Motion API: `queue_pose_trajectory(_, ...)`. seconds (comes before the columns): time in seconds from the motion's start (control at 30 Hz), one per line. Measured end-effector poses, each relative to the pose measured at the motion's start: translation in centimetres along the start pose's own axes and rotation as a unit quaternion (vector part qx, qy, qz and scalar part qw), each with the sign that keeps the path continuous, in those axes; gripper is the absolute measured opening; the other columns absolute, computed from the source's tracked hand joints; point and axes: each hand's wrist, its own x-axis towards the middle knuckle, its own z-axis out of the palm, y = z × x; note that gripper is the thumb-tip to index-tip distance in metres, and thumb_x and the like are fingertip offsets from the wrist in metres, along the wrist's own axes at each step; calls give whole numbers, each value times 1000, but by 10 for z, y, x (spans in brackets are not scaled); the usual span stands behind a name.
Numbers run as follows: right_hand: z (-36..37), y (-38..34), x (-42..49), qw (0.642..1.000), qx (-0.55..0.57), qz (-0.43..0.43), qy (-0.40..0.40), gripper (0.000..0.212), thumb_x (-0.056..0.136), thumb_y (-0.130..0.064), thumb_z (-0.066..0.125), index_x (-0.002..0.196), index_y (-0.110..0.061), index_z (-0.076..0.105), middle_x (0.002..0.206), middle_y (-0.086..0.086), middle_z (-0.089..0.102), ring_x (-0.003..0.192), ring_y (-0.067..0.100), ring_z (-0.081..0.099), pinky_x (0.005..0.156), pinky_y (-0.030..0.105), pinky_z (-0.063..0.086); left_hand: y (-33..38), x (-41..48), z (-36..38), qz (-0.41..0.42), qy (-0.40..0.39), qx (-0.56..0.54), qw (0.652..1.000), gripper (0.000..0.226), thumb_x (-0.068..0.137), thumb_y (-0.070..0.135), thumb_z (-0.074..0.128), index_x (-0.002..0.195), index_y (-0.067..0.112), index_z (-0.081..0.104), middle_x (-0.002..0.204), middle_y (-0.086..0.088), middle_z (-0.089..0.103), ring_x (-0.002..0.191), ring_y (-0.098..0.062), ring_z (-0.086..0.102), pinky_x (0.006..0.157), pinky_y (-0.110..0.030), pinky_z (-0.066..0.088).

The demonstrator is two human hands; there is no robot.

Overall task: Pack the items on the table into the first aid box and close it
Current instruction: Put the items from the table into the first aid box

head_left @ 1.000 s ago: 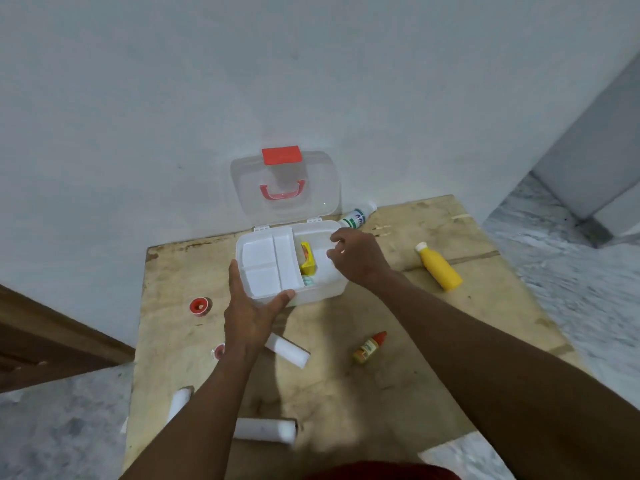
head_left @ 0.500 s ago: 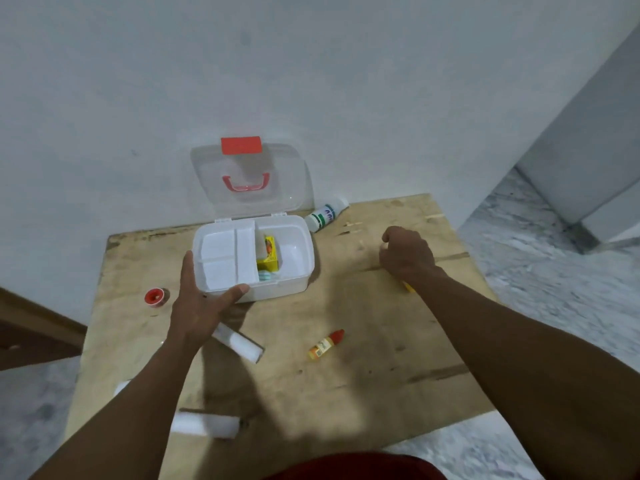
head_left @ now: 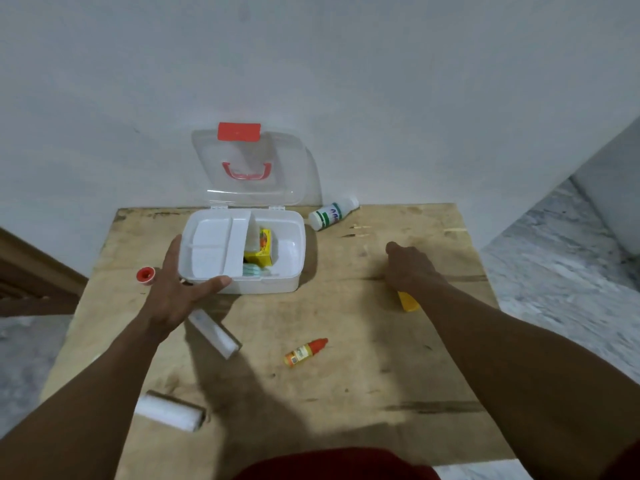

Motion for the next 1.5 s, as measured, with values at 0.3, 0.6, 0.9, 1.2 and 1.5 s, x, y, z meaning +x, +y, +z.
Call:
queue_pose_trajectory(0.3, -9, -25, -9, 991, 135, 8, 3, 47, 82, -11, 64, 126, -15, 48, 115, 13, 62, 107, 35, 58, 75, 29, 38, -5, -1, -1, -8, 6, -8, 1000, 93, 64, 33, 87, 143, 31, 38, 134, 13, 53, 122, -3, 52, 92, -31, 52)
queue_pose_trajectory(0.6, -45, -100, -32, 930, 320, -15, 180, 47, 80, -19, 73, 121, -12, 50, 102, 13, 65, 94, 32, 59, 73, 30, 41, -13, -2, -5, -48, 13, -3, 999, 104, 60, 47, 86, 146, 39, 29, 133, 15, 54, 122, -17, 53, 101, -51, 48)
queue_pose_trajectory(0.9, -48, -178, -73, 867, 405, -79, 281, 47, 78, -16, 74, 116, -18, 47, 82, -9, 55, 85, 29, 60, 78, 43, 54, -12, -5, -5, -72, 18, 15, 997, 110, 69, 38, 87, 153, 36, 17, 143, 4, 52, 127, -27, 52, 99, -41, 44)
queue_pose_trajectory(1.2, -14, -192, -58, 882, 333, -120, 311, 46, 75, -17, 77, 108, -22, 47, 95, 8, 61, 81, 27, 58, 74, 46, 54, -10, -5, -8, -92, 16, 31, 995, 120, 55, 61, 74, 155, 41, 11, 148, 2, 50, 128, -33, 53, 98, -44, 48)
queue_pose_trajectory(1.5, 5, -182, -30, 897, 290, -125, 310, 48, 73, -13, 82, 110, -16, 51, 99, 8, 66, 87, 31, 64, 74, 40, 54, -13, -2, -6, -88, 21, 34, 995, 117, 64, 52, 85, 154, 40, 11, 144, 3, 52, 123, -31, 56, 96, -47, 51)
